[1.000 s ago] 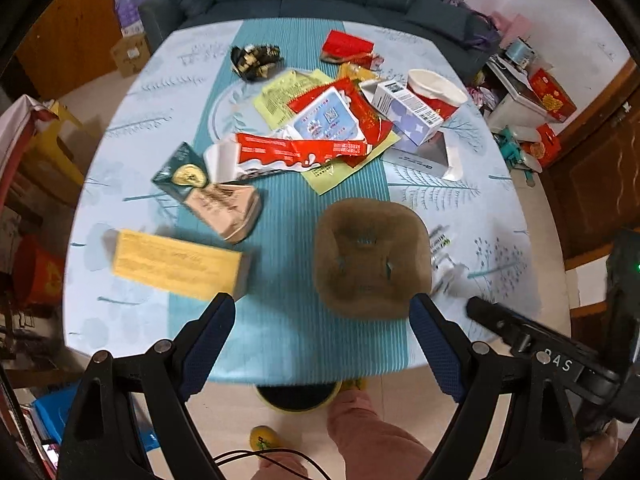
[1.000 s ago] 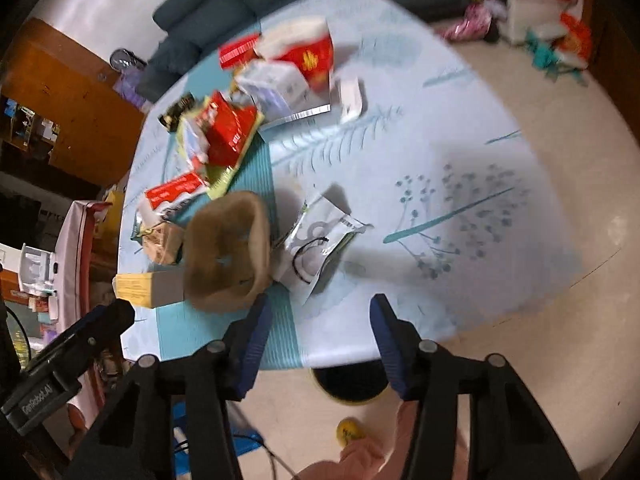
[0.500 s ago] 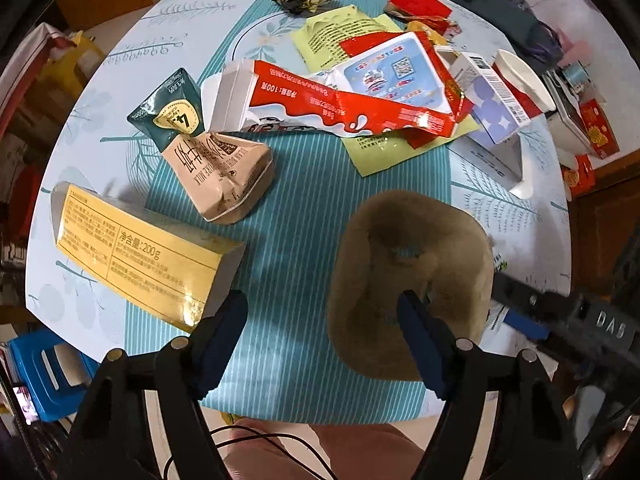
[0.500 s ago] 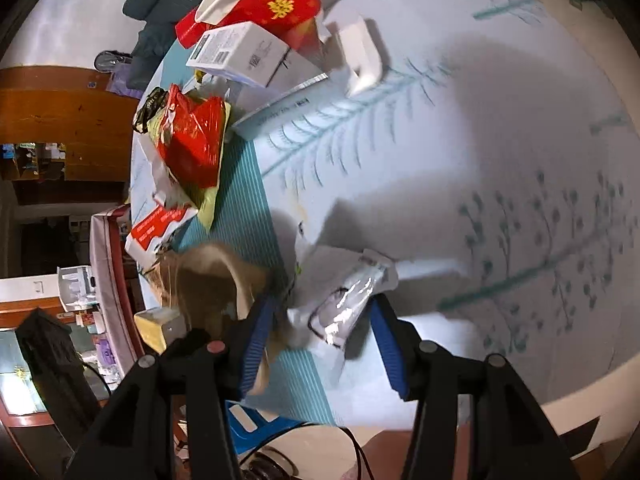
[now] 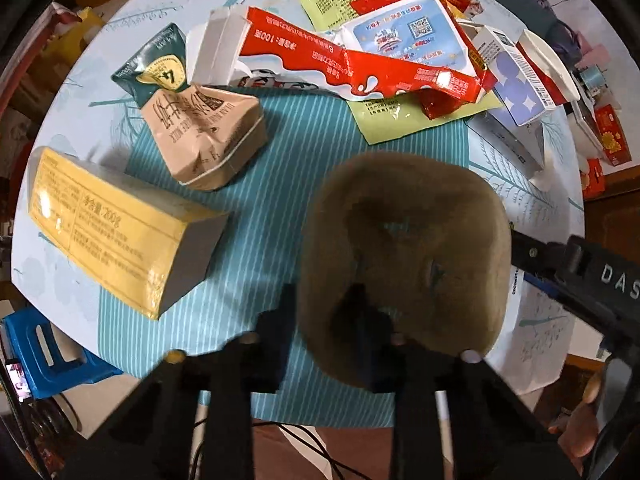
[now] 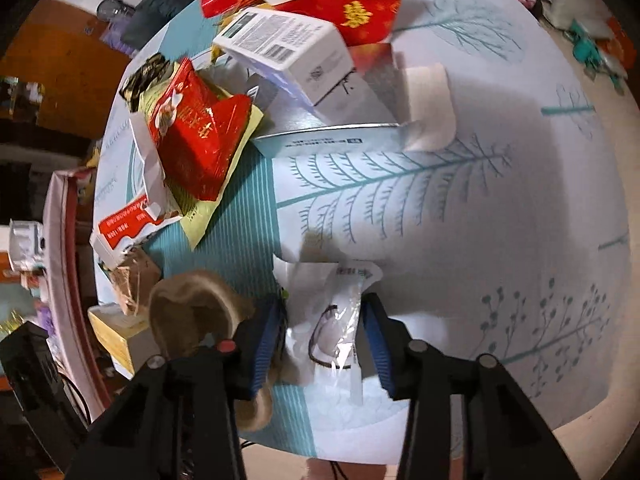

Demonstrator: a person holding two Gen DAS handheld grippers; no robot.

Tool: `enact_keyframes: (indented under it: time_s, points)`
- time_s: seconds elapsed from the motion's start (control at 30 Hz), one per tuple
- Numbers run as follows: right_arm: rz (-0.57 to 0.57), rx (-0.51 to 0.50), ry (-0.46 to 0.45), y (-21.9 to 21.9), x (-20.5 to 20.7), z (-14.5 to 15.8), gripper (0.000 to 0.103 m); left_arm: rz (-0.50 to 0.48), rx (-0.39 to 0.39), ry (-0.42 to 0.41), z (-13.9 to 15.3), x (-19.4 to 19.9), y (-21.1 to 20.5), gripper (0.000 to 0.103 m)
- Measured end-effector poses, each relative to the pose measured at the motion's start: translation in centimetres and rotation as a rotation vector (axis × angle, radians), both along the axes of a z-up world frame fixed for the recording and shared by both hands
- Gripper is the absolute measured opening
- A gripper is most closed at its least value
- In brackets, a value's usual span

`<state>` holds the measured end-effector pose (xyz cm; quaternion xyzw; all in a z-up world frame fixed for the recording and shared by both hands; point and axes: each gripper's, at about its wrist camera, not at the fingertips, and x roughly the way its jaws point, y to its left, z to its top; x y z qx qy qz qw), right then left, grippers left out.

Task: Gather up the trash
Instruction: 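Grasp the brown pulp cup carrier with the left gripper while the right gripper grasps a white wrapper, then carry the cup carrier and white wrapper to the bin and release both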

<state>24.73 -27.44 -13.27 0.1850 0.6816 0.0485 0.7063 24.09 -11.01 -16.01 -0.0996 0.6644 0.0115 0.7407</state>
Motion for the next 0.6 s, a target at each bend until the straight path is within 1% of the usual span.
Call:
enact_keyframes:
  time_s: [0.1,0.13,0.17,0.2,0.3,0.43,0.47,0.5,0.6]
  points:
    - [0.028,0.002,-0.004,0.6,0.5,0.0,0.032,0.004,-0.007,-0.029,0.5,-0.8,-0.2,0.012]
    - [0.034,0.009,-0.007,0.6,0.6,0.0,0.026,0.011,-0.010,-0.048,0.9,-1.2,-0.2,0.011]
    - [0.043,0.025,-0.011,0.6,0.7,0.0,0.021,0.017,-0.010,-0.059,1.3,-1.7,0.1,0.009]
    - [0.048,0.036,-0.011,0.9,0.9,-0.3,0.019,0.023,-0.011,-0.070,1.6,-1.9,0.2,0.008]
    - [0.042,0.078,-0.023,0.1,0.6,-0.1,0.010,0.038,-0.004,-0.097,2.7,-3.0,0.6,0.007]
    - [0.047,0.120,-0.063,-0.4,-0.5,1.0,0.008,0.047,-0.001,-0.121,4.3,-5.1,1.4,0.007]
    - [0.049,0.132,-0.074,-0.6,-0.9,1.3,0.008,0.047,-0.001,-0.126,5.4,-4.7,1.4,0.007]
    - [0.051,0.141,-0.085,-0.9,-1.3,1.7,0.008,0.045,0.002,-0.136,5.9,-5.2,1.7,0.007]
    - [0.053,0.168,-0.119,-0.8,-2.8,3.0,0.008,0.027,0.031,-0.186,8.3,-8.1,3.0,0.007]
